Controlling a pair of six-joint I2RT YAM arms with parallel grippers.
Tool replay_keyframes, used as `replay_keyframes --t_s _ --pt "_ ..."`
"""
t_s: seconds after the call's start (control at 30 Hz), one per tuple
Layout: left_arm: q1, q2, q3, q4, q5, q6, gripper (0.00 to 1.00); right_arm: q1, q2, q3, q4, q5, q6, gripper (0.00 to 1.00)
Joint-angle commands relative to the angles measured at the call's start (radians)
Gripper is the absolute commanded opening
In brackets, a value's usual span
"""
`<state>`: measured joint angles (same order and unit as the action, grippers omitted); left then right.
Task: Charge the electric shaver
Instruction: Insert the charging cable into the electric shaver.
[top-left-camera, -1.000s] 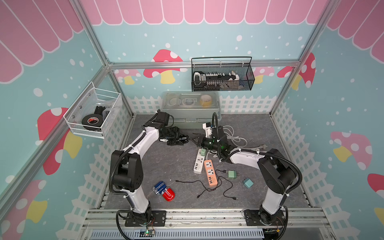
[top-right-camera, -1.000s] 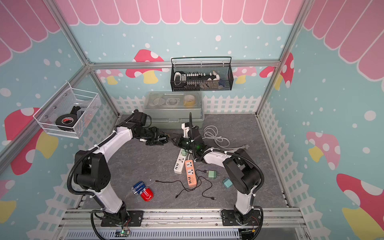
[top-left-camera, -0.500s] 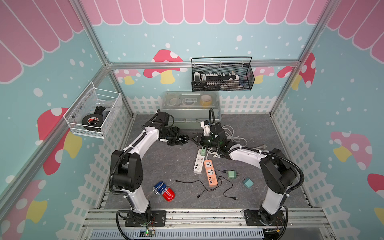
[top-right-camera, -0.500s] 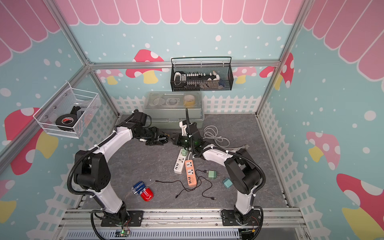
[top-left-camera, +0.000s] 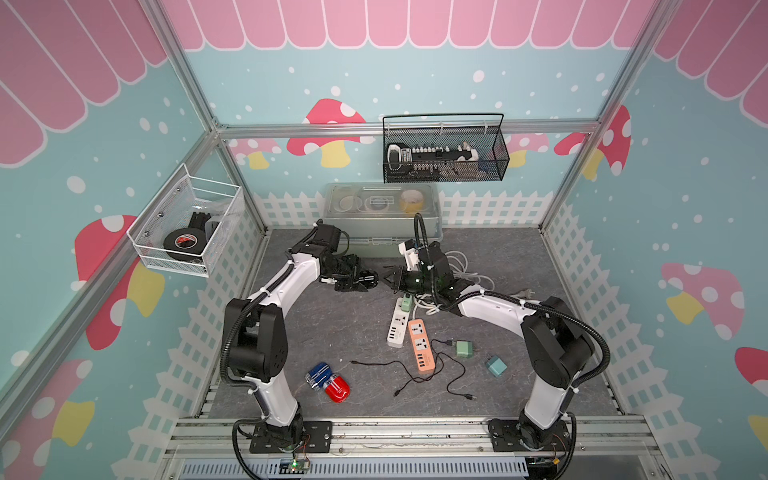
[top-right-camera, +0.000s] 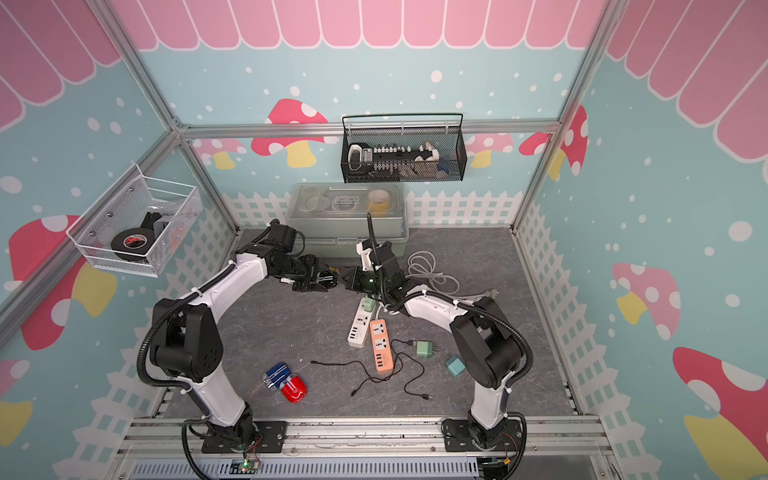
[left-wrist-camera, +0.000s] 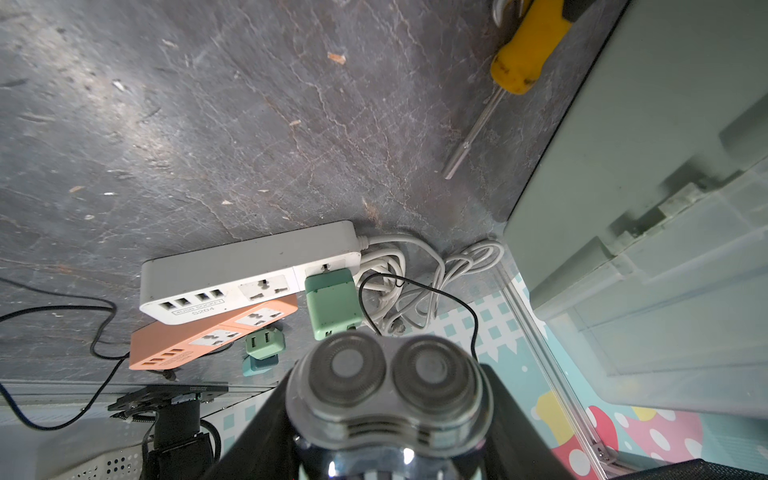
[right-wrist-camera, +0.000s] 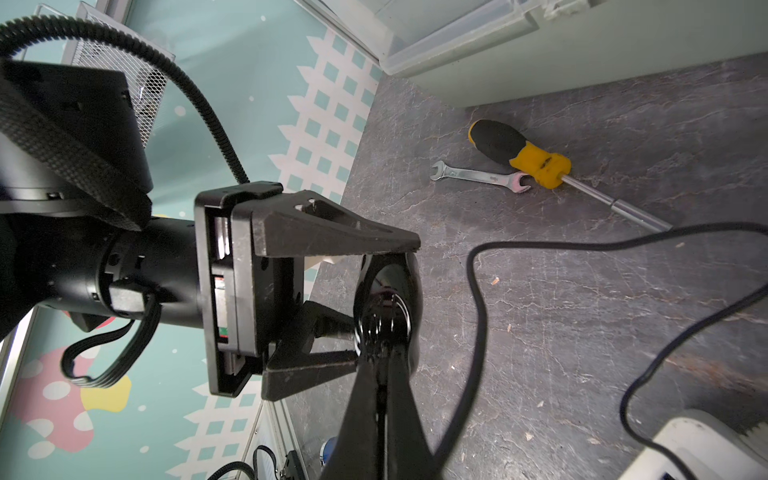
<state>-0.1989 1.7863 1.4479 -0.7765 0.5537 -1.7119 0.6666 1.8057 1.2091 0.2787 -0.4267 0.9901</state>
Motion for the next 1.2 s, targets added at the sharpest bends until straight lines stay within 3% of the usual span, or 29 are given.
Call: replay_keyframes --t_s 0.0,0.37,0.73,0.93,1.17 --pt "-0.04 0.005 0.052 0.023 0.075 0.005 0.0 0.014 0.027 0.033 -0.035 -0.039 -0.041 0.0" --pt "-0.057 -0.001 0.054 0.047 0.082 -0.009 0.0 0.013 0.046 0.065 -0.105 -0.03 -0.097 0.0" --pt "-0.061 -0.007 0.012 0.144 0.141 -0.068 0.0 -0.022 0.07 -0.05 0.255 -0.115 0.023 0.0" --pt "-0.06 -0.023 -0.003 0.152 0.135 -0.083 0.0 -0.022 0.045 -0.03 0.096 -0.086 -0.075 0.0" --pt "-0.069 -0.01 0.02 0.161 0.139 -0.092 0.0 -0.009 0.072 0.008 0.039 -0.096 -0.126 0.0"
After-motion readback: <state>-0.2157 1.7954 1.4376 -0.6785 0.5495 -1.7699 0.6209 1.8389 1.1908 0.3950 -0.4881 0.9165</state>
